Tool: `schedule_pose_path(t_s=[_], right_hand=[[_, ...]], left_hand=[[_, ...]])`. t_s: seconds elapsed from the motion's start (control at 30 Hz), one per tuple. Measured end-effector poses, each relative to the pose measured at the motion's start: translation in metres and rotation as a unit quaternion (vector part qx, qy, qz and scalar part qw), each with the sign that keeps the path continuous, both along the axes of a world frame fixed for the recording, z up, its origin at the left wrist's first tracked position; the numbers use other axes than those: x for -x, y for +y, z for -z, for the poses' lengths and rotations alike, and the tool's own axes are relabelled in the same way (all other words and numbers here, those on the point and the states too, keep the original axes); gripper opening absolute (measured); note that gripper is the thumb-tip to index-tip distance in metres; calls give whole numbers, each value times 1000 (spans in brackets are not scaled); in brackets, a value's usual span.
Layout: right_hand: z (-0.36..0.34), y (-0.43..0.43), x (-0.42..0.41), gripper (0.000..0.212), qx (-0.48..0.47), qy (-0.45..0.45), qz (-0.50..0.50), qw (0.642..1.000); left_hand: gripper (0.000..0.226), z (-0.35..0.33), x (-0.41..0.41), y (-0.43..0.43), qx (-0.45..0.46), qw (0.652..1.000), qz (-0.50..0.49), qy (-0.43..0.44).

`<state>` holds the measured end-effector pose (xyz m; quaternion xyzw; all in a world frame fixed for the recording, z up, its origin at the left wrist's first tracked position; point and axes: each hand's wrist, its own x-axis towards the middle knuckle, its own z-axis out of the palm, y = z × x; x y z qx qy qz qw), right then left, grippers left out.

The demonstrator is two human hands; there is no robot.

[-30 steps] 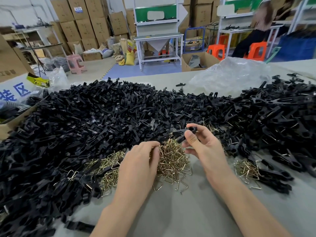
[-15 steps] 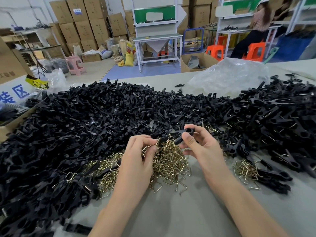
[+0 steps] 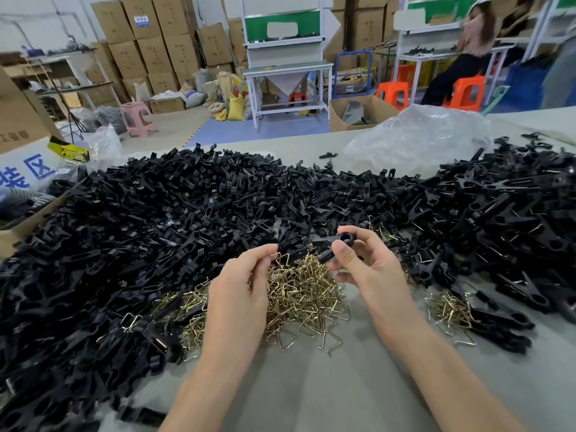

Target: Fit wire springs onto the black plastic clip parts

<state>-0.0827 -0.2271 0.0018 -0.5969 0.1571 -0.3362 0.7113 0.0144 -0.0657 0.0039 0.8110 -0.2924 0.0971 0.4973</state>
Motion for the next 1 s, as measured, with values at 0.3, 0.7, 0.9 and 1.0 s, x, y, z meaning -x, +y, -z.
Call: schedule_pose_path(t_s=[0.3, 0.7, 0.9, 1.0], right_hand=[[-4, 4, 4, 33, -2, 1, -26, 1000], [-5, 10, 2, 29, 35, 11, -106, 994], [-5, 10, 2, 33, 34, 6, -118, 992], [-6, 11, 3, 36, 41, 14, -124, 991]], left_hand=[[21, -10, 3, -3, 126, 984, 33, 120], [15, -13, 8, -8, 153, 931, 133, 303], [18, -12, 7, -8, 137, 936, 122, 299], [18, -13, 8, -9, 138, 940, 113, 289]])
